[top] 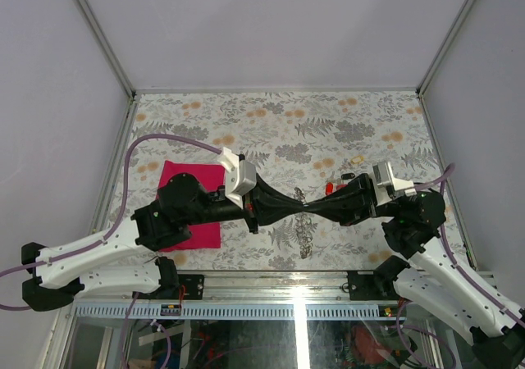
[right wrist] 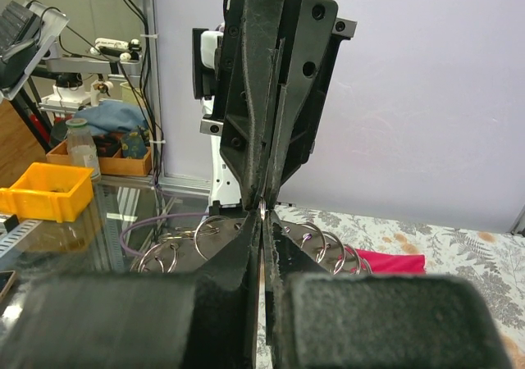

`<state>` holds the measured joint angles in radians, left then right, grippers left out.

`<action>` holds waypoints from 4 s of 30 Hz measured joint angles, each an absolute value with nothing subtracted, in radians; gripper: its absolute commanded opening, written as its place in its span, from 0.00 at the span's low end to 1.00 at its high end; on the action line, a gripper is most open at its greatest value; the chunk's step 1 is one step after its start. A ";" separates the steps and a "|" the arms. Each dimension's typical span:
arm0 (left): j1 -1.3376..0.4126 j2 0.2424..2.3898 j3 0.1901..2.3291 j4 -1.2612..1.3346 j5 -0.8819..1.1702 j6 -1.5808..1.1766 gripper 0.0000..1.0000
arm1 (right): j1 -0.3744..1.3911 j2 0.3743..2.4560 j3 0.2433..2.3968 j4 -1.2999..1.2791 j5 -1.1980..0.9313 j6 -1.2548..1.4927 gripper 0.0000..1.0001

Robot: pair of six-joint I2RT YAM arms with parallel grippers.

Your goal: Put the keys on the keyring

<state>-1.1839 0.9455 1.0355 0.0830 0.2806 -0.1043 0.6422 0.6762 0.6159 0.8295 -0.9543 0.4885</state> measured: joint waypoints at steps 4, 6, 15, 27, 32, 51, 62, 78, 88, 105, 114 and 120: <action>-1.184 0.946 1.036 0.081 0.280 -0.112 0.00 | 0.642 0.669 0.616 0.819 -0.954 0.485 0.01; -1.184 0.947 1.036 0.080 0.280 -0.117 0.00 | 0.642 0.665 0.616 0.815 -0.955 0.484 0.04; -1.184 0.960 1.053 0.043 0.281 -0.120 0.00 | 0.642 0.634 0.618 0.716 -0.954 0.419 0.11; -1.184 0.964 1.057 0.004 0.273 -0.120 0.00 | 0.643 0.601 0.625 0.596 -0.955 0.343 0.15; -1.184 0.964 1.064 -0.003 0.274 -0.120 0.00 | 0.643 0.593 0.626 0.570 -0.948 0.326 0.00; -1.184 0.931 1.062 0.016 0.257 -0.119 0.29 | 0.643 0.596 0.633 0.612 -0.911 0.398 0.00; -1.184 0.895 1.044 0.076 0.244 -0.131 0.30 | 0.643 0.641 0.593 0.874 -0.790 0.625 0.00; -1.184 0.918 1.035 0.249 0.223 -0.142 0.39 | 0.644 0.745 0.561 1.207 -0.737 0.840 0.00; -1.184 0.972 1.035 0.267 0.220 -0.146 0.33 | 0.644 0.766 0.560 1.267 -0.745 0.865 0.00; -1.184 0.978 1.036 0.291 0.229 -0.153 0.14 | 0.643 0.765 0.560 1.268 -0.746 0.859 0.00; -1.184 0.982 1.036 0.287 0.228 -0.152 0.17 | 0.643 0.746 0.560 1.220 -0.746 0.816 0.00; -1.184 0.984 1.040 0.281 0.229 -0.152 0.00 | 0.643 0.736 0.560 1.185 -0.746 0.789 0.00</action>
